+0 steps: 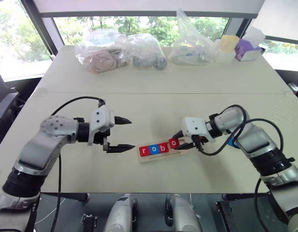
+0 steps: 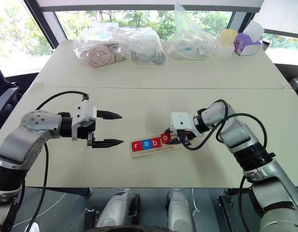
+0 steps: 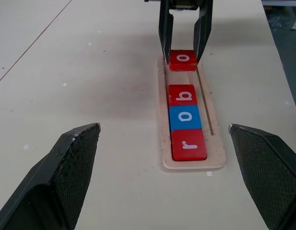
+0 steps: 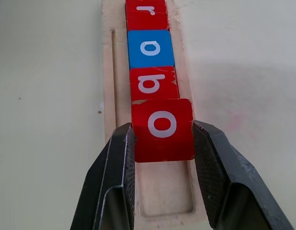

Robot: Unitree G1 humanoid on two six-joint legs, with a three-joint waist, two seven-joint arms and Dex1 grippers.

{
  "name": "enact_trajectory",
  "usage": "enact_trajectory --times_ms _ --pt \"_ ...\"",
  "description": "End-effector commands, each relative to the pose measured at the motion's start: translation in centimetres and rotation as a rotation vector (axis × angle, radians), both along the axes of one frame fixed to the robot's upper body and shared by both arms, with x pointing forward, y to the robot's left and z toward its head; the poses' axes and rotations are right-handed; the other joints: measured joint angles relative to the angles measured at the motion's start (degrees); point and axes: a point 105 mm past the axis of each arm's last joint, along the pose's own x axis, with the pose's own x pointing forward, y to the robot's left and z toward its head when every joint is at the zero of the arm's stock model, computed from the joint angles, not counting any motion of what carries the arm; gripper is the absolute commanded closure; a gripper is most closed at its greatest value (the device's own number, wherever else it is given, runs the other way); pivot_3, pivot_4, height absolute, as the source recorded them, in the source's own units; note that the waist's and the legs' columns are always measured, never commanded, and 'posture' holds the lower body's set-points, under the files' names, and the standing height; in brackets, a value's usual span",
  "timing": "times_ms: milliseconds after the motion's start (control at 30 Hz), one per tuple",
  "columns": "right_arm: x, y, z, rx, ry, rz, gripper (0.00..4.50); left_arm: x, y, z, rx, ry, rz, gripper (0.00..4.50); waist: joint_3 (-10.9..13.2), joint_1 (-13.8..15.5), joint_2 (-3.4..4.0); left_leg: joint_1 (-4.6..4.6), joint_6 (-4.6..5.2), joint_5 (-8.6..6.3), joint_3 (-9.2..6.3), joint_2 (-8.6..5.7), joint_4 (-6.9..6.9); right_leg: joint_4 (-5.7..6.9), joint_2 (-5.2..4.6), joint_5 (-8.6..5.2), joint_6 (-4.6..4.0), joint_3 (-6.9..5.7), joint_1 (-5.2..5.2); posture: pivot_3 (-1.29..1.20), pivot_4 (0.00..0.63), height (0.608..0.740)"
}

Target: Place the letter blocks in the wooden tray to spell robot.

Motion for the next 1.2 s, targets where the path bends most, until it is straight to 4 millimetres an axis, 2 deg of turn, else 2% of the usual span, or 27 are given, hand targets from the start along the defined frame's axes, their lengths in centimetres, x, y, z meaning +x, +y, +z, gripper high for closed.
enact_trajectory --times_ms 33,700,867,933,1033,1200 --pt "0.3 0.1 0.7 0.002 -0.036 0.012 3.38 -0.3 -0.2 1.1 -0.015 -0.044 -0.007 0.00 0.0 0.0 0.00 0.00 0.00 0.00 0.00 0.00 0.00 0.00 0.00 0.01 0.02 0.00 0.00 0.00 0.150 0.740" --pt "1.0 0.1 0.1 -0.018 -0.049 0.008 3.38 -0.3 -0.3 1.1 -0.019 -0.040 0.000 0.00 0.0 0.0 0.00 0.01 -0.02 0.01 0.00 -0.01 0.01 0.02 0.02 0.08 0.13 0.00 0.00 0.00 0.150 0.740" --pt "1.0 0.1 0.3 -0.019 -0.046 0.014 0.83 -0.3 -0.2 1.1 -0.018 -0.038 0.004 0.00 0.0 -0.1 0.00 0.01 -0.02 0.02 0.00 -0.01 0.01 0.03 0.02 0.08 0.14 0.00 0.01 0.00 0.150 0.740" --pt "0.8 0.2 0.4 -0.019 -0.039 0.021 0.03 -0.4 -0.3 1.1 -0.019 -0.038 0.005 0.00 0.0 -0.1 0.00 0.01 -0.02 0.02 0.00 -0.01 0.01 0.03 0.02 0.08 0.14 0.00 0.01 0.00 0.150 0.740" --pt "0.6 0.3 0.8 -0.006 -0.032 0.029 0.03 -0.3 -0.3 1.1 -0.019 -0.039 0.004 0.00 0.0 -0.1 0.00 0.01 -0.02 0.02 0.00 -0.01 0.01 0.03 0.02 0.08 0.14 0.00 0.01 0.00 0.150 0.740" --pt "2.4 0.8 3.2 0.084 -0.104 -0.052 0.03 -0.3 -0.5 1.1 -0.024 -0.040 -0.001 0.00 0.0 -0.2 0.00 0.02 -0.05 0.03 0.00 0.00 0.01 0.05 0.02 0.08 0.14 0.00 0.00 0.00 0.150 0.740"
